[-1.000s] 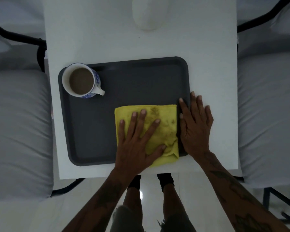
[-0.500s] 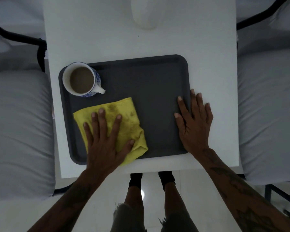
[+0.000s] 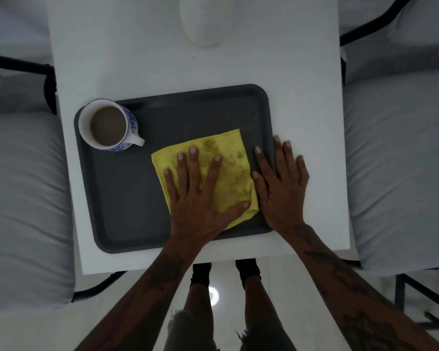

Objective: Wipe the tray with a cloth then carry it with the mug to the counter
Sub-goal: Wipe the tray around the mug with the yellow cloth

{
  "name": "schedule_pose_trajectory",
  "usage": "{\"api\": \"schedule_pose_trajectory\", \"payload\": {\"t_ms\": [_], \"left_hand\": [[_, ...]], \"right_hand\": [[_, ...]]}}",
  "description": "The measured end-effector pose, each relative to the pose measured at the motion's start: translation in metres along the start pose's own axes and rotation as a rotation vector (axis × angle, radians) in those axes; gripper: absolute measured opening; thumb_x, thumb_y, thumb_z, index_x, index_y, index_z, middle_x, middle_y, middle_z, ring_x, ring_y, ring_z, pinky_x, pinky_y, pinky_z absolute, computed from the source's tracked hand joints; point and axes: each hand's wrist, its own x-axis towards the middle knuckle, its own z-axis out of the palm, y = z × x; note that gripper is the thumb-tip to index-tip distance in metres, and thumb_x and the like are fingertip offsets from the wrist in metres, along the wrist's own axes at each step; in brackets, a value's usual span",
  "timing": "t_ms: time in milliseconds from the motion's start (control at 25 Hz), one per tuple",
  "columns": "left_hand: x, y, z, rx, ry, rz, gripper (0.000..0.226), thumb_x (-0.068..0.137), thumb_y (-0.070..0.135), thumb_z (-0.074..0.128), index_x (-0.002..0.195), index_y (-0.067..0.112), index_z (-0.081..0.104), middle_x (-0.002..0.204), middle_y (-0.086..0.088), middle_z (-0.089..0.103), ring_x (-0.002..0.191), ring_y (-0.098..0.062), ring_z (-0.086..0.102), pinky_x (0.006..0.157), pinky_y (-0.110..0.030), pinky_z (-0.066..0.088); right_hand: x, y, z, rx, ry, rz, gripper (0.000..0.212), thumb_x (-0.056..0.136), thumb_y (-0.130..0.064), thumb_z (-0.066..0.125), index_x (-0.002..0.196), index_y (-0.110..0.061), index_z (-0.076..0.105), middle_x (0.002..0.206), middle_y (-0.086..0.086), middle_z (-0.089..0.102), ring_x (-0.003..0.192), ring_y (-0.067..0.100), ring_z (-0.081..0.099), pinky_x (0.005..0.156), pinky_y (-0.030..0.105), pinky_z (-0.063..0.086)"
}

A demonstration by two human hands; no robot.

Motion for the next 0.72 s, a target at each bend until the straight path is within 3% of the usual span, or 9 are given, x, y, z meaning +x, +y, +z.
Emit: {"api": "schedule_pose_trajectory", "payload": {"t_ms": [480, 720], "left_hand": [[-0.045, -0.137, -0.036, 0.123, -0.124, 0.051, 0.114, 0.069, 0.088, 0.047, 0.157, 0.019, 0.022, 0.166, -0.020, 0.005, 0.153, -0.041, 0.004, 0.117, -0.068, 0.012], [-0.043, -0.131, -0.058, -0.012, -0.199, 0.020, 0.106, 0.075, 0.081, 0.045, 0.155, 0.014, 0.025, 0.166, -0.020, 0.003, 0.154, -0.038, 0.001, 0.121, -0.062, 0.005]], "right_hand": [[0.000, -0.001, 0.002, 0.002, 0.007, 0.015, 0.047, 0.102, -0.039, 0.042, 0.146, -0.025, 0.041, 0.158, 0.010, 0.031, 0.150, 0.026, 0.020, 0.119, 0.050, 0.020], [0.003, -0.010, -0.013, 0.001, -0.115, 0.054, 0.048, 0.102, -0.038, 0.038, 0.147, -0.023, 0.038, 0.160, 0.013, 0.026, 0.150, 0.029, 0.017, 0.119, 0.053, 0.018]]}}
